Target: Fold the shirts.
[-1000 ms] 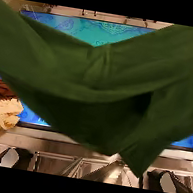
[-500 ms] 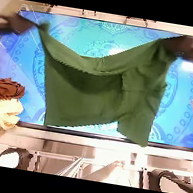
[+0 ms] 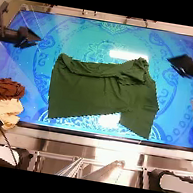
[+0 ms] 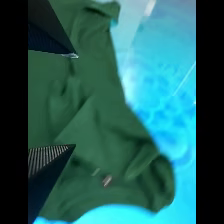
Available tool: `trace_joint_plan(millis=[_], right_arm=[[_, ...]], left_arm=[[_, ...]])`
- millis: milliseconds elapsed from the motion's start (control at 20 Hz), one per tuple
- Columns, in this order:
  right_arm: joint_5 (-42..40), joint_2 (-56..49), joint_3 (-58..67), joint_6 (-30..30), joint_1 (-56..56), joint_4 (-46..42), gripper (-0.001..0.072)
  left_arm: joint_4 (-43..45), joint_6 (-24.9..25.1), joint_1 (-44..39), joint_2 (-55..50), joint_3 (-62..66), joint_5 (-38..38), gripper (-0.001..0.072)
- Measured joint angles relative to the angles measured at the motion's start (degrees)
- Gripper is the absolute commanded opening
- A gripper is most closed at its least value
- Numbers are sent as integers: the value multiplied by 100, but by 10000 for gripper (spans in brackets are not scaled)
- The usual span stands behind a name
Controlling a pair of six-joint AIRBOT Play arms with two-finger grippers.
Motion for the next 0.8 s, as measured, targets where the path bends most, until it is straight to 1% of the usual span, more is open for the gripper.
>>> trace_joint_plan(millis=[50, 150, 250, 350, 550, 600, 650, 700, 800], right_arm=[[232, -66, -4, 186, -243, -361, 592], [688, -232, -24, 470, -599, -960, 592], [1073, -466, -118, 651, -850, -1486, 592], [1344, -693, -271, 745, -962, -1759, 590], [1582, -1078, -710, 828, -951, -2017, 591], [1652, -1161, -809, 844, -896, -2033, 571], [1687, -1217, -870, 866, -828, -1996, 492], [1722, -1279, -918, 866, -743, -1974, 430], [1770, -1384, -981, 817, -527, -1908, 430]], left_arm=[[28, -94, 118, 81, -155, -267, 493], [79, -227, 313, 382, -699, -645, 492], [321, -315, 476, 807, -1475, -822, 491], [629, -365, 603, 1292, -2330, -870, 492], [1200, -479, 750, 2184, -3923, -739, 492], [1318, -522, 765, 2363, -4256, -673, 492], [1408, -570, 774, 2535, -4581, -610, 492], [1491, -629, 780, 2680, -4885, -549, 492], [1589, -669, 789, 2894, -5410, -376, 492]])
